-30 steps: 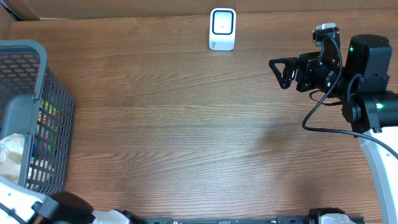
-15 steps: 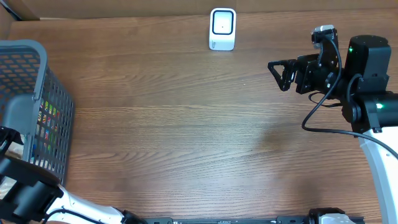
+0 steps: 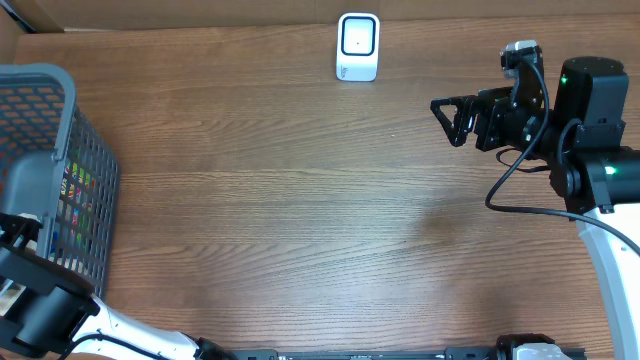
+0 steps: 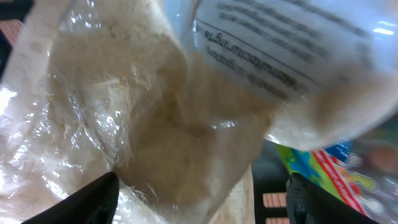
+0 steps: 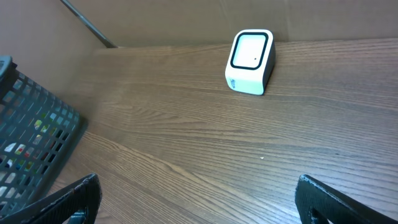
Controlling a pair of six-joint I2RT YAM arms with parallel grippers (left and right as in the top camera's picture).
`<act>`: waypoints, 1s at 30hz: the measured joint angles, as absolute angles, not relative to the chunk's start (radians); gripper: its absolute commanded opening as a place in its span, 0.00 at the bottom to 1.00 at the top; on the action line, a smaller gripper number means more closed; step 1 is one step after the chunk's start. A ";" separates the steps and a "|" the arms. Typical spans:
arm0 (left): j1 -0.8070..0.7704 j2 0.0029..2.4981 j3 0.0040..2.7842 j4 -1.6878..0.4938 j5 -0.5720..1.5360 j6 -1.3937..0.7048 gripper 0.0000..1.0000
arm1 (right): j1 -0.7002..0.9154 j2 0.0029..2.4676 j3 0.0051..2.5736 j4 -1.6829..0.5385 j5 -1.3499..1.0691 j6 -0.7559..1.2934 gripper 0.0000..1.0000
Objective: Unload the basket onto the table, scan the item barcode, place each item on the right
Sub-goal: 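Grasp the beige translucent bag in the basket with the left gripper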
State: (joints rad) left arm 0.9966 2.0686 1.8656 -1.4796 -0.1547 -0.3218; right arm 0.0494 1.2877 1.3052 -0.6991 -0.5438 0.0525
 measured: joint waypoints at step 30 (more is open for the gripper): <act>0.912 1.689 1.904 -1.476 -0.155 -0.211 0.87 | 0.049 1.288 1.305 -0.698 -0.545 0.052 1.00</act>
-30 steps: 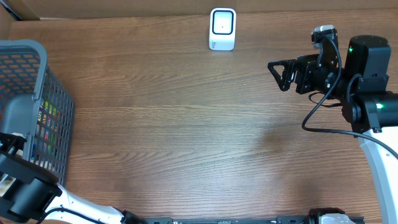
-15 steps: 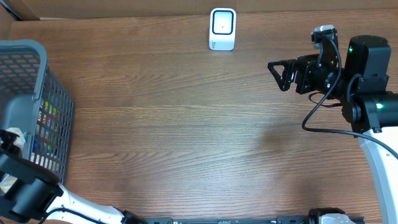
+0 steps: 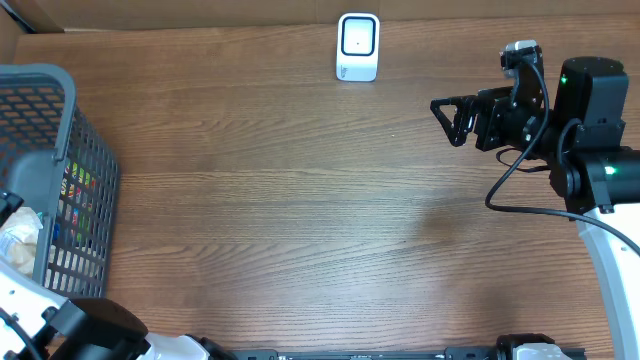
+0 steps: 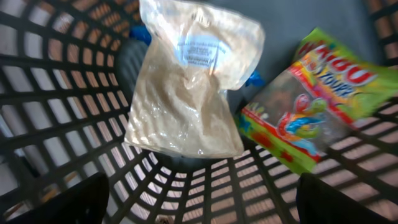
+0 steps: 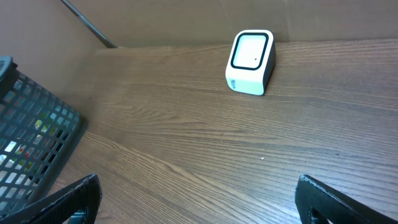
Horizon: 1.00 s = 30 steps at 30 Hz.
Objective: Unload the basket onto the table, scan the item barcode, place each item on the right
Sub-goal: 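Grasp the beige translucent bag in the basket with the left gripper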
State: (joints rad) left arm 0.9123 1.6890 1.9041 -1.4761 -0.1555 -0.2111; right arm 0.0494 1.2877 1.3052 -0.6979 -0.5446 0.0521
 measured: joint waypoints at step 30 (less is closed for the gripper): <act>0.926 1.698 1.220 -0.789 -0.265 -0.198 0.93 | 0.052 1.341 1.305 -0.727 -0.546 0.052 1.00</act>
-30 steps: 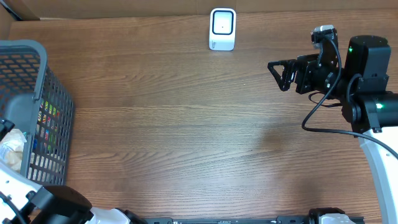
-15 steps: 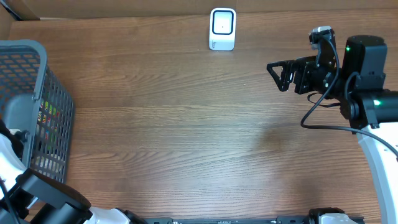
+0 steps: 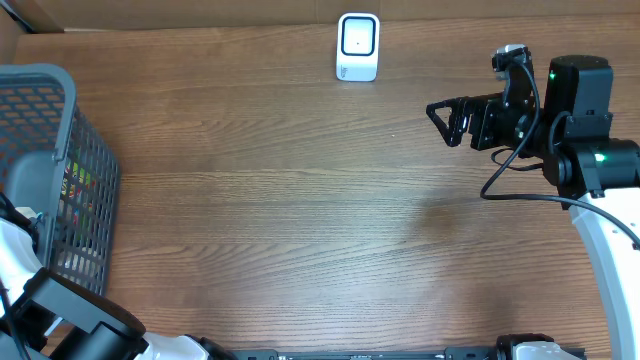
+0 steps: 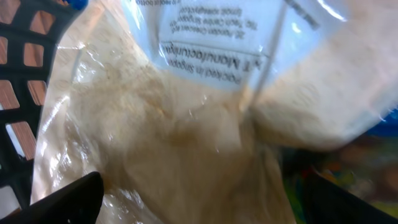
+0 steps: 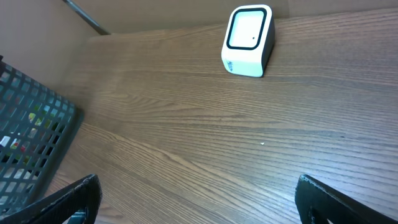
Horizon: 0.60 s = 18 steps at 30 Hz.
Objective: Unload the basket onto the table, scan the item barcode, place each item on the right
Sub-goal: 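Grasp the beige translucent bag in the basket with the left gripper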
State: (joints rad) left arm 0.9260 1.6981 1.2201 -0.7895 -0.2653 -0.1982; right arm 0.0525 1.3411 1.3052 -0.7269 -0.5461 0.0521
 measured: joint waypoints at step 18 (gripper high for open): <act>0.936 1.698 1.222 -0.874 -0.273 -0.210 0.04 | 0.053 1.341 1.305 -0.727 -0.546 0.052 1.00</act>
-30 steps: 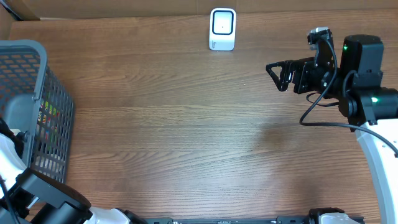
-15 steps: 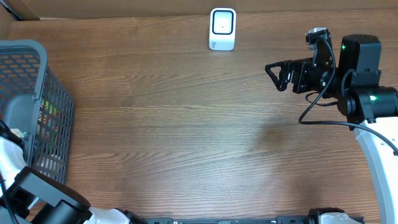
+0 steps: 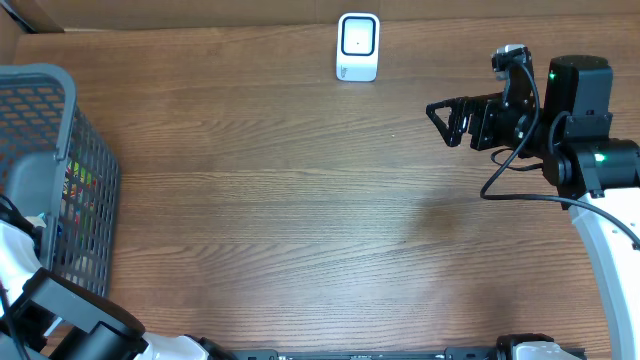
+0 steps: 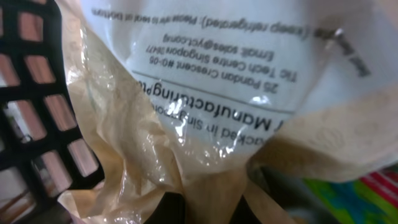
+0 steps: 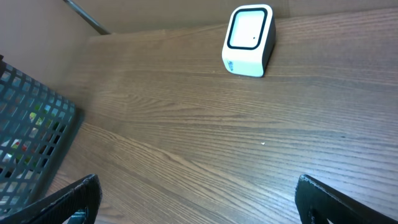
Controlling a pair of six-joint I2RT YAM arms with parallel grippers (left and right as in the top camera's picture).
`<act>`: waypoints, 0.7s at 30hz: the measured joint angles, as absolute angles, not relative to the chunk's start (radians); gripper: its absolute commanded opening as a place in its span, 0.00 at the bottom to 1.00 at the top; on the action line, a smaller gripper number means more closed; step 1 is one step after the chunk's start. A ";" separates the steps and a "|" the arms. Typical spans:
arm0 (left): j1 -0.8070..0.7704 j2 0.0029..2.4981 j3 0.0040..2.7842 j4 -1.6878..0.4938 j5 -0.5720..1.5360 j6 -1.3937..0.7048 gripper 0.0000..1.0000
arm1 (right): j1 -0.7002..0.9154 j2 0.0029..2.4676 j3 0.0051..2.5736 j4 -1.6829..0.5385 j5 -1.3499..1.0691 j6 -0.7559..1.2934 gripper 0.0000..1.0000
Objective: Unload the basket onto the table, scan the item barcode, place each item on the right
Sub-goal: 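Grasp the beige translucent bag in the basket with the left gripper, then lift the beige bag out and drop it on the table center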
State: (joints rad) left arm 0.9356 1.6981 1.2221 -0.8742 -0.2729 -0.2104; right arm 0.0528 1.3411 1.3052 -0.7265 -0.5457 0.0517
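Note:
A clear bag of beige powder (image 4: 186, 143) with a white printed label fills the left wrist view, lying inside the grey mesh basket (image 3: 45, 120). My left gripper (image 4: 203, 210) is shut on a fold of this bag, its dark fingers (image 4: 166, 210) close on either side. In the overhead view the left gripper is hidden down in the basket. The white barcode scanner (image 3: 358, 46) stands at the table's back edge, and shows too in the right wrist view as scanner (image 5: 249, 41). My right gripper (image 3: 442, 112) hovers open at the right, nothing between its fingers.
A colourful candy packet (image 4: 367, 193) lies in the basket beside the bag. The basket's walls (image 4: 31, 93) closely surround the left gripper. A cardboard wall (image 5: 155, 12) runs behind the scanner. Wood table (image 3: 300, 200) lies between basket and scanner.
My left gripper's fingers were wide apart over the bag and now stand close together on a fold of it, with the camera nearer the label. The right arm has not moved.
My left gripper was open and pressed close against the bag in the basket. Then it was open higher up, with bag and candy packet both in sight. Then it was low over the bag again, and now it is shut on it. The right gripper shifted slightly.

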 measured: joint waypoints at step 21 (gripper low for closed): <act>0.521 1.434 2.062 -1.470 0.638 0.203 0.04 | 0.053 1.341 1.305 -0.718 -0.546 0.052 1.00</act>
